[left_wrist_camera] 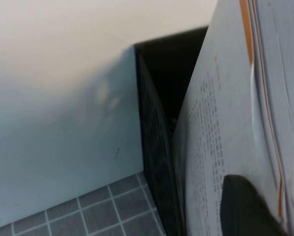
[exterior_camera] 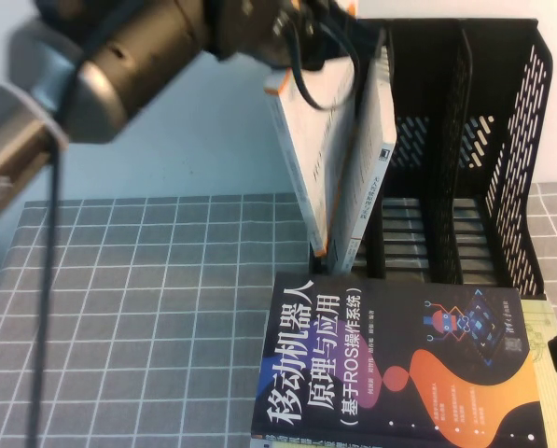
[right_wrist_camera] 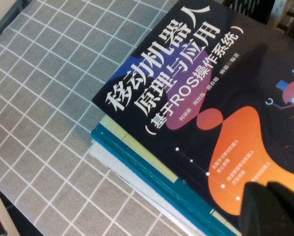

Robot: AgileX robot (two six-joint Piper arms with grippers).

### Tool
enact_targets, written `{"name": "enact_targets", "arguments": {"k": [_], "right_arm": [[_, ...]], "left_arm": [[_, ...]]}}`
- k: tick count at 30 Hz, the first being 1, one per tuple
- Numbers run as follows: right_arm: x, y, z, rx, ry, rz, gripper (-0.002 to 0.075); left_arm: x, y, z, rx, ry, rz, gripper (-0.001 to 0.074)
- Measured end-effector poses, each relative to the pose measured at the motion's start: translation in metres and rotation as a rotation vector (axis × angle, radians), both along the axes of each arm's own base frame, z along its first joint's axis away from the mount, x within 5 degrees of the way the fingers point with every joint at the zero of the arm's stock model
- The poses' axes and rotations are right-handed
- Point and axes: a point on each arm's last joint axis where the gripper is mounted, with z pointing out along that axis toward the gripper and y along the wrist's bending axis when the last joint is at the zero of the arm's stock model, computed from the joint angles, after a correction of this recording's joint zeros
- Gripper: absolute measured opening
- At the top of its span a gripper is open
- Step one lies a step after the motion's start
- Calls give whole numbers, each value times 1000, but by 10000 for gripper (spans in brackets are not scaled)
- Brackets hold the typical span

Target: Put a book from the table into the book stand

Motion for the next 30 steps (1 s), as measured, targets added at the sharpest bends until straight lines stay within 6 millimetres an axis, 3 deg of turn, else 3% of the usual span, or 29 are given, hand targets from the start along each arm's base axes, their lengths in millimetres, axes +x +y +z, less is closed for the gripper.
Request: {"name": "enact_targets", "arguments": {"k": [5,8,11,13,16,18,25,30], "right_arm": [[0,0,0,0,0,0,-3],[0,0,0,0,0,0,-3],[0,0,0,-1,0,0,-3],[0,0,0,-2,-1,0,-3],[0,0,0,-8,-7,6,-3],[0,0,1,-7,-12,7,-3],[3,-6,28,-78,-140,3,-3],[-6,-27,34,-210,-208,-117,-3]], "left_arm": [[18,-13,-33,28,62,9,102],[21,-15,-38,22,76,22,106],[21,-13,-34,26,48,23,194],[16,-9,-21,19,8,25,300],[4,3,-1,21,-20,41,362],[-7,12,12,27,-11,61,332],[-55,52,61,3,-25,111,66],[-114,95,93,-59,-94,110,9]]}}
